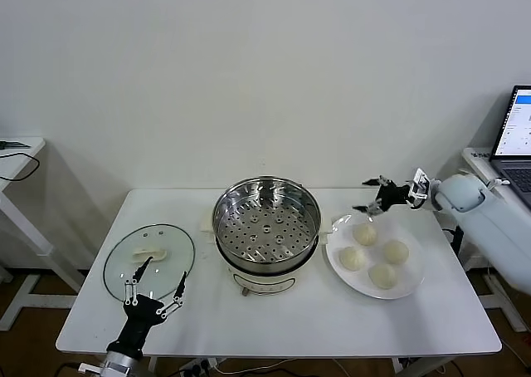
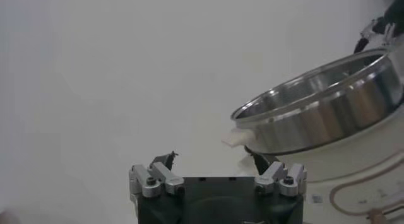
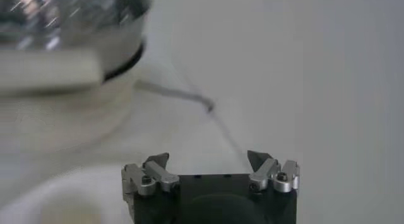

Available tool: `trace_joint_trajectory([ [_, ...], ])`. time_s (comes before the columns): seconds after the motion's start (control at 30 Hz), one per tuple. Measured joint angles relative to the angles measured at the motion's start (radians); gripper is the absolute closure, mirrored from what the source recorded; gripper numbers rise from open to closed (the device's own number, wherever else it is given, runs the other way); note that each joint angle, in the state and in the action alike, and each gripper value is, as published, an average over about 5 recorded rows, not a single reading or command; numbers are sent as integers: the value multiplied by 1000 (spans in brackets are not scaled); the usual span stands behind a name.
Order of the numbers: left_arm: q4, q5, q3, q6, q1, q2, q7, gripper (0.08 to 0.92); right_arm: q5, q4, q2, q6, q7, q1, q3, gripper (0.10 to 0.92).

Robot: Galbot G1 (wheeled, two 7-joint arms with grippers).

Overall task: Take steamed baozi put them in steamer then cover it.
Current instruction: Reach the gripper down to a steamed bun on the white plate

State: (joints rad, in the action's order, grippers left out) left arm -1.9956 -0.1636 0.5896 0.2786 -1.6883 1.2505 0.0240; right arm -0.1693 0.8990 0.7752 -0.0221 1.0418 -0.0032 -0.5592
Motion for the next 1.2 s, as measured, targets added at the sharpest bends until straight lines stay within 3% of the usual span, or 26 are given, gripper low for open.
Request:
trace_joint_trajectory([
  [0.43, 2, -7, 6, 21, -19, 11, 5, 177, 264, -181, 142, 26, 149, 95, -125, 203],
  [1.2, 22, -14, 4, 43, -25, 16, 1, 177, 384, -391, 317, 54, 116, 83, -150, 225],
])
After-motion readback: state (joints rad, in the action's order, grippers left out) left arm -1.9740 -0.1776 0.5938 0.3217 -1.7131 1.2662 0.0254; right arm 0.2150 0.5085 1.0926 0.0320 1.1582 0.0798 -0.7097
